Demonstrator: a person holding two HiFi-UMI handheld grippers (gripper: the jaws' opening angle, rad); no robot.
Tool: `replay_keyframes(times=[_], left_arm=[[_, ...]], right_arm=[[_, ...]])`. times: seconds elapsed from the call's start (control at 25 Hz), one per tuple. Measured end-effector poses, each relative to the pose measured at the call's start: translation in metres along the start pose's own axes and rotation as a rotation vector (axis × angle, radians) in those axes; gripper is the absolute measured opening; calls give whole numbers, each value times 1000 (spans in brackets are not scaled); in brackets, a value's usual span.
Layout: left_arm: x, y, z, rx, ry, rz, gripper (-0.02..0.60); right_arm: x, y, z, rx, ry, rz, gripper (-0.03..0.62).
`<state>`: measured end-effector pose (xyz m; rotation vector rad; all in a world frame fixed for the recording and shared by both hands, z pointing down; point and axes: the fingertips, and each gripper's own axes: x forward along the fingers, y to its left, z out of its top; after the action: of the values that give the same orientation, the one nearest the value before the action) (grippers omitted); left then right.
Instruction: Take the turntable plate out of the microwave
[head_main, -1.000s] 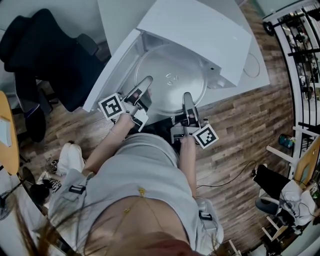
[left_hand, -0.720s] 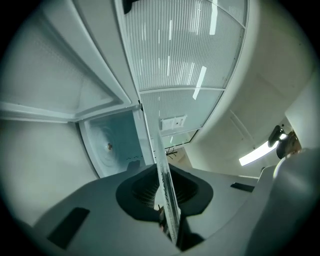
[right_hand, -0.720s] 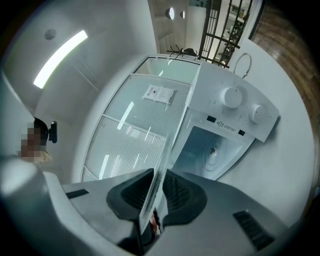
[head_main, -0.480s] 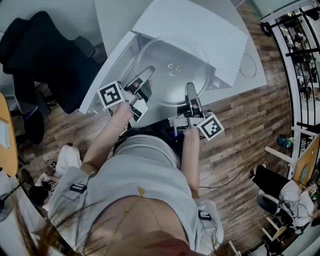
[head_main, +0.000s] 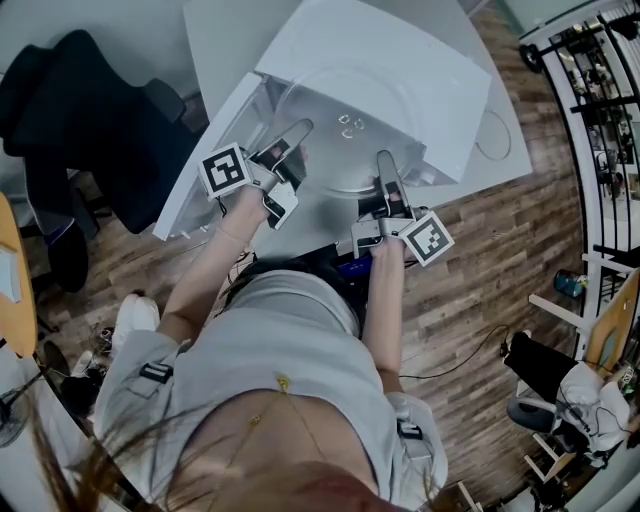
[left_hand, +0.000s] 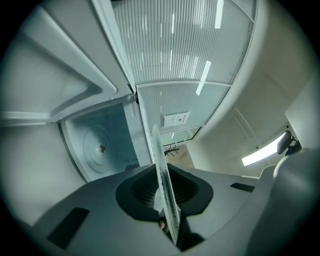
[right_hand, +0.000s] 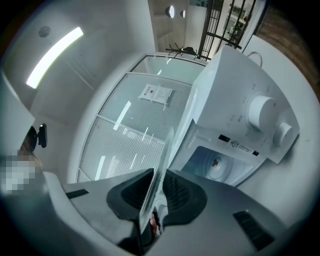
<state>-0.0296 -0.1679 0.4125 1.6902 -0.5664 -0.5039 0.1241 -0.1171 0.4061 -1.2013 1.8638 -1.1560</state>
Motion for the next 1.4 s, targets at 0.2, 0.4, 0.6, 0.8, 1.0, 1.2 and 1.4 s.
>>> replay_keyframes(times=[0.2, 0.4, 0.6, 0.8, 1.0, 1.2, 1.4], left_arm=[[3, 14, -6, -21, 10, 7, 54], [15, 17, -2, -37, 19, 12, 53], [19, 21, 2, -56, 12, 21, 52], [26, 23, 7, -101, -14, 38, 51], [29, 22, 7, -153, -34, 48, 44], [29, 21, 7, -164, -54, 44, 44], [26, 15, 7, 16, -29, 15, 69]], right_arm=[[-4, -15, -2, -17, -7, -20, 66], [2, -22, 4, -6, -19, -34, 66], [6, -25, 5, 9, -25, -53, 66], [11, -24, 6, -34, -22, -50, 75], [3, -10, -8, -50, -6, -19, 140], [2, 16, -54, 14, 118, 64, 169], [9, 17, -68, 25, 145, 71, 87]])
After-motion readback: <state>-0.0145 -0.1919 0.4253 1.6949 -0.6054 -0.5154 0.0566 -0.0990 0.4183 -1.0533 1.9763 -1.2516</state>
